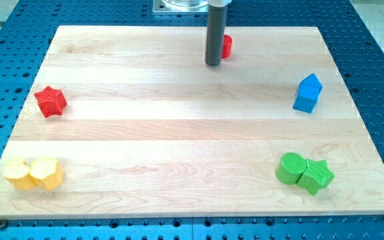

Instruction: Place the red circle to the top right side of the board

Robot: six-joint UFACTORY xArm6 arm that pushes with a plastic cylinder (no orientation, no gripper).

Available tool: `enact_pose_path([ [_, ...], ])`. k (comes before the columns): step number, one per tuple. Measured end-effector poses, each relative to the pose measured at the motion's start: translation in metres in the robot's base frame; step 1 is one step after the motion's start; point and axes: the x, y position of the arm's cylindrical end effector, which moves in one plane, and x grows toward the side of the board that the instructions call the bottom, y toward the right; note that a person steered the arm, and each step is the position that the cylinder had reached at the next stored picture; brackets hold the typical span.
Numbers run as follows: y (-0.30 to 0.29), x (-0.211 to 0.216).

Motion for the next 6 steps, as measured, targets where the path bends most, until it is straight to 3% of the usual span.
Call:
enact_pose_path([
  [1, 0.022, -0.031],
  [2, 0.125, -0.032],
  [3, 0.127, -0.027],
  [4, 0.079, -0.04],
  [5, 0.139, -0.059],
  [6, 0.147, -0.059],
])
